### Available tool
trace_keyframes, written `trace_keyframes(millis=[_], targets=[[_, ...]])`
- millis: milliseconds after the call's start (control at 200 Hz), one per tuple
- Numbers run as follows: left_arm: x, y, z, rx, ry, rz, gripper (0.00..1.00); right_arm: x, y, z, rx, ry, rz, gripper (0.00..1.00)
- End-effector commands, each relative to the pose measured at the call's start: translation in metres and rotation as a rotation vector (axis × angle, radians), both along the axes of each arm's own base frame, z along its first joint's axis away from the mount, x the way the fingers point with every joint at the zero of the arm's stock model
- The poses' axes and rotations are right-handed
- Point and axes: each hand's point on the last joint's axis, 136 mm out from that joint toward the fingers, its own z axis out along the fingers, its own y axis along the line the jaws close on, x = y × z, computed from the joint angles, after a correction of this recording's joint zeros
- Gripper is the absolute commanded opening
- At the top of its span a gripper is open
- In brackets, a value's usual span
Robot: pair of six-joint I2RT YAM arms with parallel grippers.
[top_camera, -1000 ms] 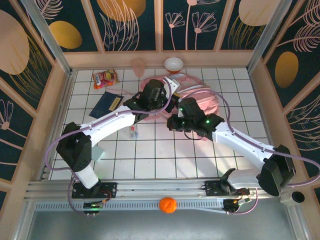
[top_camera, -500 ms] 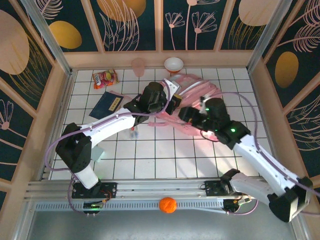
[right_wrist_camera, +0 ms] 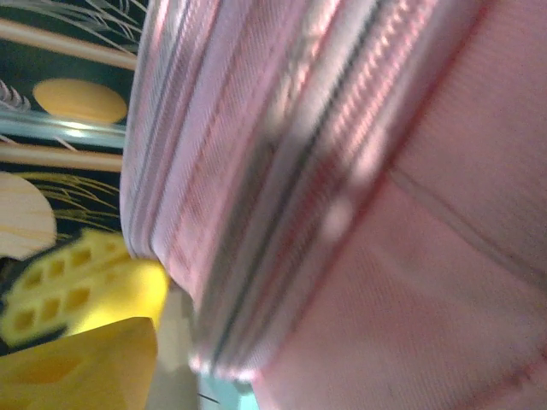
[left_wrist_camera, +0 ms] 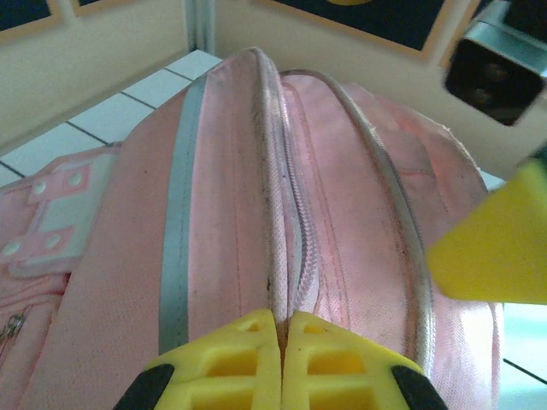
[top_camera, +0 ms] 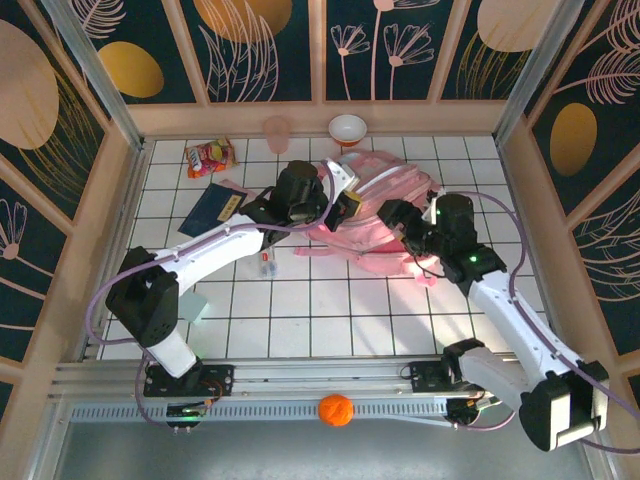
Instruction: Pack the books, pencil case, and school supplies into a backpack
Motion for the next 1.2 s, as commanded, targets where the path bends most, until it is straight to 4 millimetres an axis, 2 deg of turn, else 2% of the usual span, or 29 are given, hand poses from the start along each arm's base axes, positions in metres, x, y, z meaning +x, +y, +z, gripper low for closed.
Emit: trace_keyframes(millis=[0,55,70,115,150,180,220,305,425,470,500,550,666,801,936,1196], targets=[[-0.01,-0.005,0.055,-0.121,-0.11,-0.07,0.0,0.01,0.01,0.036,0.085,-0.136,0.007,0.46],[-0.008,-0.003,0.055,-0.12,-0.093,-0.048,0.0,0.012,0.009,0.045,0.091,-0.16,-0.027,0.3],[-0.007,-0.002,0.055,-0.122,-0.088,-0.037,0.03,0.012,0.009,0.047,0.094,-0.166,-0.034,0.25],[-0.005,0.003,0.056,-0.129,-0.063,-0.005,0.21,0.011,0.009,0.053,0.109,-0.185,-0.049,0.12],[-0.005,0.007,0.056,-0.134,-0.045,0.018,0.34,0.011,0.01,0.058,0.121,-0.196,-0.058,0.06],[-0.007,0.012,0.057,-0.14,-0.027,0.037,0.45,0.01,0.011,0.062,0.129,-0.208,-0.067,0.03],[-0.01,0.019,0.058,-0.145,0.0,0.062,0.52,0.009,0.012,0.066,0.137,-0.217,-0.079,0.02],[-0.018,0.037,0.053,-0.151,0.073,0.13,0.6,0.008,0.016,0.073,0.148,-0.235,-0.11,0.0],[-0.035,0.068,0.035,-0.176,0.188,0.239,0.63,0.008,0.021,0.083,0.167,-0.245,-0.143,0.0],[-0.045,0.076,0.031,-0.202,0.218,0.254,0.63,0.009,0.021,0.088,0.18,-0.25,-0.166,0.0],[-0.054,0.082,0.019,-0.209,0.248,0.254,0.62,0.011,0.019,0.091,0.189,-0.251,-0.184,0.0],[-0.069,0.088,0.009,-0.238,0.281,0.23,0.62,0.008,0.026,0.098,0.204,-0.257,-0.171,0.0],[-0.099,0.089,-0.013,-0.249,0.304,0.146,0.62,0.007,0.036,0.107,0.192,-0.262,-0.158,0.0],[-0.112,0.078,-0.026,-0.18,0.254,0.065,0.64,0.01,0.045,0.109,0.197,-0.259,-0.141,0.0],[-0.104,0.072,-0.036,-0.156,0.208,0.103,0.64,0.011,0.053,0.115,0.18,-0.264,-0.121,0.0],[-0.077,0.057,-0.03,-0.177,0.145,0.159,0.65,0.009,0.059,0.116,0.193,-0.268,-0.108,0.0]])
